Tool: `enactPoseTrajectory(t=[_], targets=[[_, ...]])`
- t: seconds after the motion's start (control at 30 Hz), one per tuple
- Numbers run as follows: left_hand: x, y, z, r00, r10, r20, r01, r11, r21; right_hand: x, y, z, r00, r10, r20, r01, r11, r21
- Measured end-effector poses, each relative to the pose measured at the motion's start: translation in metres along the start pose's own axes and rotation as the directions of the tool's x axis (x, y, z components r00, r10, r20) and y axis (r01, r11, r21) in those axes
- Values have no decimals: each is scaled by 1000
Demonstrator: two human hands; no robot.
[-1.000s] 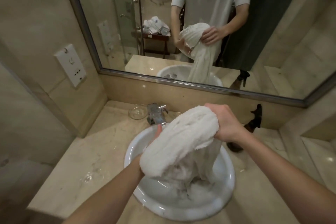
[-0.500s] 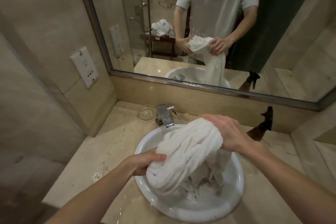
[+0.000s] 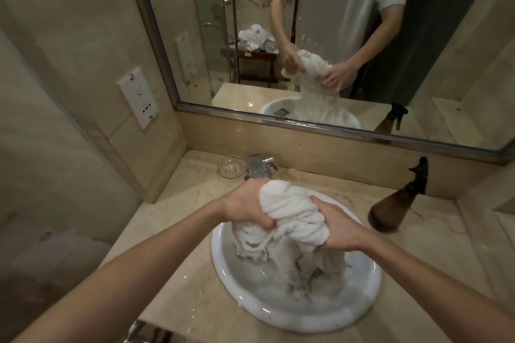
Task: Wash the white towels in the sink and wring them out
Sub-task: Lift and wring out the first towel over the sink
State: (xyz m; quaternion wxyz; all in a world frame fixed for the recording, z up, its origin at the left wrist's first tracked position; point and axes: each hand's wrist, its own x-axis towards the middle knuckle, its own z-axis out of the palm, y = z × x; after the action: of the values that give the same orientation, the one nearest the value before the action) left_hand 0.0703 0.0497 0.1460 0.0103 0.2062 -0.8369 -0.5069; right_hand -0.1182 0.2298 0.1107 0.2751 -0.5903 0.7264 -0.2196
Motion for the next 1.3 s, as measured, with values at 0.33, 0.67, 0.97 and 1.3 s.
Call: enactPoseTrajectory(t=[0.33, 0.67, 0.97, 1.3], targets=[[-7, -11, -22, 865, -194, 463, 476, 609, -634, -7, -1, -6, 958, -12, -287, 81, 970, 230], [-16, -20, 52, 761, -337, 555, 646, 476, -596, -5, 6, -34, 924, -171, -342, 119, 979, -168], [-34, -36, 58, 800, -326, 504, 596, 323, -735, 3, 19, -35, 883, -393, -255, 279, 878, -388], [-21, -6, 9, 944, -209, 257, 236, 969, -79, 17, 6, -25, 994, 57, 98, -18, 933, -359]])
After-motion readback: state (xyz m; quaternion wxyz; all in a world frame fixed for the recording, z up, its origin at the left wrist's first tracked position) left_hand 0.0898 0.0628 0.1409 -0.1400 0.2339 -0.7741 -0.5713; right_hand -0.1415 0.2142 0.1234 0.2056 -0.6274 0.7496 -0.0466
